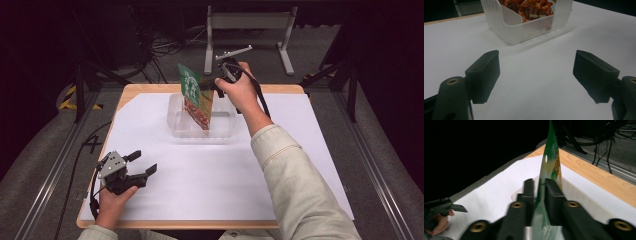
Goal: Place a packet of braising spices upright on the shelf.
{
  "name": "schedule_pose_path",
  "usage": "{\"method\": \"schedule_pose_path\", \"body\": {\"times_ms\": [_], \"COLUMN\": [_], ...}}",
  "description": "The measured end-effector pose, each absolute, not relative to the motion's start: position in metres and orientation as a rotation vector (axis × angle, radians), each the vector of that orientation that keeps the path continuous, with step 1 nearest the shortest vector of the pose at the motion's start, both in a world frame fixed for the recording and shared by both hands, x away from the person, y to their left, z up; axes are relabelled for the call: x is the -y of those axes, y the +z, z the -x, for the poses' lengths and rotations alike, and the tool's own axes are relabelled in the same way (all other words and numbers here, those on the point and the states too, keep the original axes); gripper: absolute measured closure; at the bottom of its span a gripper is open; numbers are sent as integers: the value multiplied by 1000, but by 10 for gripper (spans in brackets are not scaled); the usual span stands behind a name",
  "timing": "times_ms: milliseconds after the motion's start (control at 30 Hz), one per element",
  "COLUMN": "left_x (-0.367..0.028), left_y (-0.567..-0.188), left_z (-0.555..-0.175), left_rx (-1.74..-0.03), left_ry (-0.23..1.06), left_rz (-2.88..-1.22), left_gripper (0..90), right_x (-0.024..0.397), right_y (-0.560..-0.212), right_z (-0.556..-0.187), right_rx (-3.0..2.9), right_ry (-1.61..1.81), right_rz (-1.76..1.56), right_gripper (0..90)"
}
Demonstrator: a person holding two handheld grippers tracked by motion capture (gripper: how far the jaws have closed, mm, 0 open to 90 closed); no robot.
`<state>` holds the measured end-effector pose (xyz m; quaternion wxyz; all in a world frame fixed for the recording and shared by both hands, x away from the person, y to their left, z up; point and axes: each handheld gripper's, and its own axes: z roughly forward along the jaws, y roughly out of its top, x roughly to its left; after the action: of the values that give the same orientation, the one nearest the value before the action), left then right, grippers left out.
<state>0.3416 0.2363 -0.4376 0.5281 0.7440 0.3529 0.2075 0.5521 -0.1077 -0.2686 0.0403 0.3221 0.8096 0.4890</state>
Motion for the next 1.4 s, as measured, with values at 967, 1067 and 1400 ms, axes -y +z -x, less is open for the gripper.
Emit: {"method": "schedule_pose_path", "body": {"times_ms": [967,1067,1400], "left_x": [-235,-234,-235], "left_y": [-436,-437,-436], "left_z": [-342,-342,-342], "left_rx": [-841,-844,-843], "left_ry": [499,494,498], "left_rz": [-1772,-1777,-1781], "left_gripper": [222,222,222], "right_x": [144,156,195], "right_y": [-240,-237,-232], "right_z": [-510,-502,-473], "right_rx": [-2290,-2273,-2227], "right_ry": [1631,1648,1685], "right_rz": [-771,-757,-714], "right_gripper": [285,284,277]}}
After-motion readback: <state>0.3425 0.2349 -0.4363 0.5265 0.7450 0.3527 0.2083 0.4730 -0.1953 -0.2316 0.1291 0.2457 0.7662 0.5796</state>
